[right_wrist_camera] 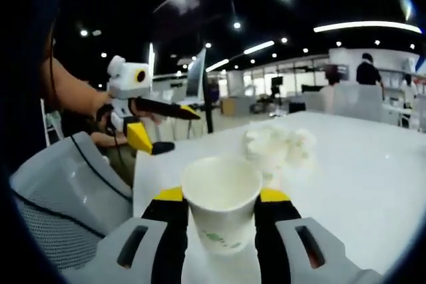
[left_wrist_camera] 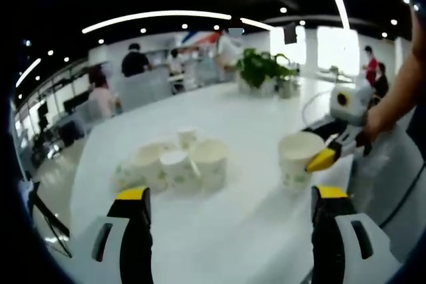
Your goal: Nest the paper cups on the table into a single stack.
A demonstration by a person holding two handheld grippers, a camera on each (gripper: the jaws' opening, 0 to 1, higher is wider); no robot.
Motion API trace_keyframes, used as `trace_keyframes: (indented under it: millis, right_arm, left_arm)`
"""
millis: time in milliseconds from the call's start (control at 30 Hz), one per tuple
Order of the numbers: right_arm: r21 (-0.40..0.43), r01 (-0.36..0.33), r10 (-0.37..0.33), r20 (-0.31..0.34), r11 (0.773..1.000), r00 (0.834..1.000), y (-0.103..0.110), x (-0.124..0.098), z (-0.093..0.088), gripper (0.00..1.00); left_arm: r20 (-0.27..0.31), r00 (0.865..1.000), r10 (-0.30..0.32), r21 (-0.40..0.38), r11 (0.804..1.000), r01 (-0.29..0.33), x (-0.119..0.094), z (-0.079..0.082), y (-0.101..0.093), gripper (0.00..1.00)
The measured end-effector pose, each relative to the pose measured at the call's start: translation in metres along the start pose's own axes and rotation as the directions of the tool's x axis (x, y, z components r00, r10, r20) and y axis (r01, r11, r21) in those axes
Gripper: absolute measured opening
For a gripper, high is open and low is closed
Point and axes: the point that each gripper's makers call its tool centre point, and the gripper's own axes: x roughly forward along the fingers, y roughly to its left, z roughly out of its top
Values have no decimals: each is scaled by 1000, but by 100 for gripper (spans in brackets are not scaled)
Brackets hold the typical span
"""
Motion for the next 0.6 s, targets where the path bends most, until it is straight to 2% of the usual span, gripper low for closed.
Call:
trace_keyframes:
  millis: [200, 333, 467, 600]
  right_arm:
    - [-4, -15, 15, -31, 1000, 999, 2, 1, -12, 35]
    - [-6, -8, 7, -76, 1000, 997, 1, 2, -27, 36]
    - [-26, -24, 21, -91, 999, 996, 4, 4, -30, 37]
    - [-5, -16, 15, -110, 1000, 994, 4, 3, -34, 40]
  left_arm:
    - [5, 1000, -1, -5, 1000, 1, 0, 1, -1, 99]
    - [8, 1000, 0, -13, 1000, 1, 1, 0, -2, 99]
    - [9, 1000, -5, -15, 1000, 6, 1, 0, -5, 99]
    - [6, 1000, -5, -17, 1000, 5, 1, -2, -5, 99]
